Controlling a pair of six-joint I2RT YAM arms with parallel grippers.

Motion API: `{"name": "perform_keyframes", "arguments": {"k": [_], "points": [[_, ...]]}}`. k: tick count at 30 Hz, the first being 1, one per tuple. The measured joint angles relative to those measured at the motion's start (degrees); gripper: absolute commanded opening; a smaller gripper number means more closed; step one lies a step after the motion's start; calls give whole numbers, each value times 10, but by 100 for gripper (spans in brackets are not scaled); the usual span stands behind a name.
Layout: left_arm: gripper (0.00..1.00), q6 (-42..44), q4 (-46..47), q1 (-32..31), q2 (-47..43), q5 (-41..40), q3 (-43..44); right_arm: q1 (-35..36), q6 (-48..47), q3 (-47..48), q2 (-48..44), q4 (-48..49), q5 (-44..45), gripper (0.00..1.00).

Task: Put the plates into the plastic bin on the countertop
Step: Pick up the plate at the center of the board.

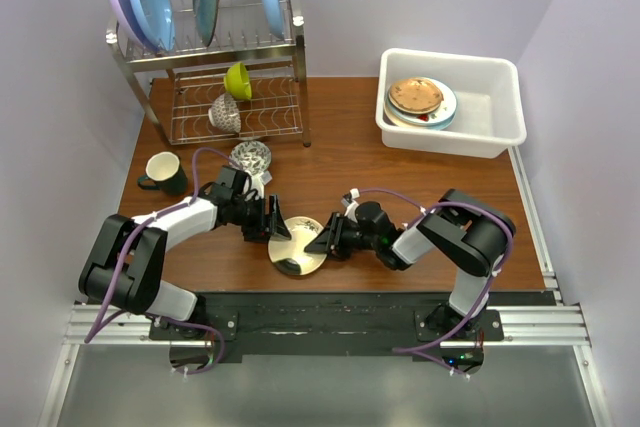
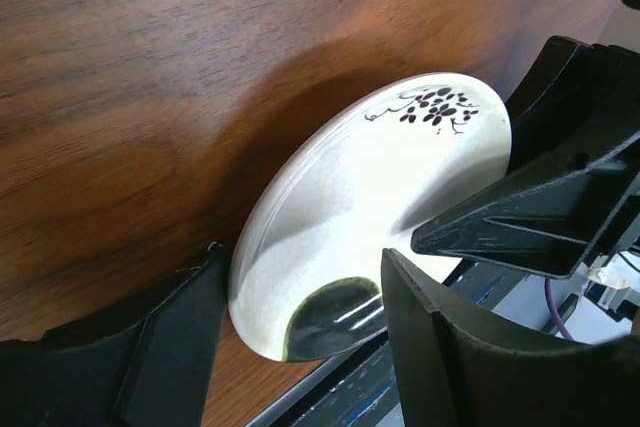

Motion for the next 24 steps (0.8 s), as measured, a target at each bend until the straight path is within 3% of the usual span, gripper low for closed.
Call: {"name": "perform_keyframes", "arguments": {"k": [5,8,24], "points": [[73,0,3,0,0,4,-1,2,-2,-6,0,0,3,7],[76,0,4,0,0,9,-1,3,-1,-10,-2,2,2,0],[96,1,7,-2,-14,23,-2,4,-8,-27,-25,-14,17,0]]}}
